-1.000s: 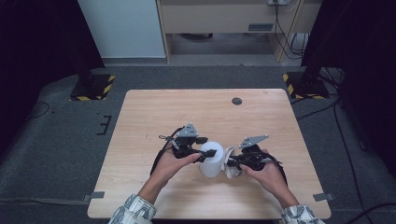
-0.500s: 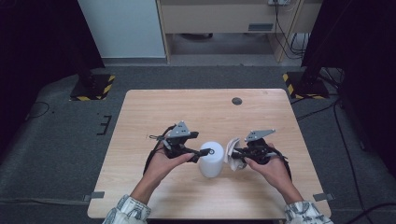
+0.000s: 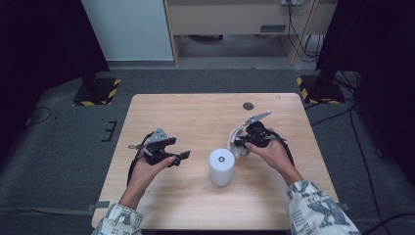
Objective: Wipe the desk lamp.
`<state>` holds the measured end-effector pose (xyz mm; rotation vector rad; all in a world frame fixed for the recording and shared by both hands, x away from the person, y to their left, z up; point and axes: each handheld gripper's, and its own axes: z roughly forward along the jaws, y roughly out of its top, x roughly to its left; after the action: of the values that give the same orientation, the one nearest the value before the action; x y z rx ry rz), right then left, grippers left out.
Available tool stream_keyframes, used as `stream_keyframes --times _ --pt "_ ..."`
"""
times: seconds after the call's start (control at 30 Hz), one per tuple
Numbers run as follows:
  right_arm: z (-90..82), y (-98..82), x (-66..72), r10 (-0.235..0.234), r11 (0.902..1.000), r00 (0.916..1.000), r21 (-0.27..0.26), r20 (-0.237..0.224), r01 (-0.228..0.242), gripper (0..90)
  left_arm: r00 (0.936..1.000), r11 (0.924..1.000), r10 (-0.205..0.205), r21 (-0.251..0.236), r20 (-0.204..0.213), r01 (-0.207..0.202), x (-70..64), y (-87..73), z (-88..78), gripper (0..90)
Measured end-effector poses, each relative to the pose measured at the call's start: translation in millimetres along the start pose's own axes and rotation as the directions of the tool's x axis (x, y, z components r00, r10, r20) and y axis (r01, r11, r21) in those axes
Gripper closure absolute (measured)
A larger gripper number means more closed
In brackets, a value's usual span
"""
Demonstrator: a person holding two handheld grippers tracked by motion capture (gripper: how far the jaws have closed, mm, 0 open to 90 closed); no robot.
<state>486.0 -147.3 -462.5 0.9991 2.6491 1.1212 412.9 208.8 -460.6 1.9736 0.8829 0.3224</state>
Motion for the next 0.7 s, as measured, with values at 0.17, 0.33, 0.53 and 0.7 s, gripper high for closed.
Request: stream_keyframes --times 0.17,0.33,0.53,0.7 --pt "30.2 15.7 -4.0 0.007 0.9992 0.9997 0.040 -0.021 -0.006 74.6 0.9994 0.9995 -0.026 0.019 -0.023 0.026 5.5 -5.3 6.8 15.3" --pt "57.4 34.4 -0.6 -0.018 0.9972 0.9992 0.072 -0.036 0.021 74.1 0.9995 0.9994 -0.008 0.033 -0.030 0.009 4.2 -5.5 11.0 15.4" --pt "76.8 48.1 10.7 -0.047 0.9962 0.9966 0.070 -0.067 0.052 70.0 0.9993 0.9994 0.002 0.036 -0.036 -0.001 2.7 -4.7 11.5 15.7" --pt "78.3 49.1 12.4 -0.045 0.9975 0.9943 0.050 -0.097 0.050 54.3 0.9992 0.9995 0.006 0.030 -0.040 -0.005 3.7 -3.7 10.1 15.8"
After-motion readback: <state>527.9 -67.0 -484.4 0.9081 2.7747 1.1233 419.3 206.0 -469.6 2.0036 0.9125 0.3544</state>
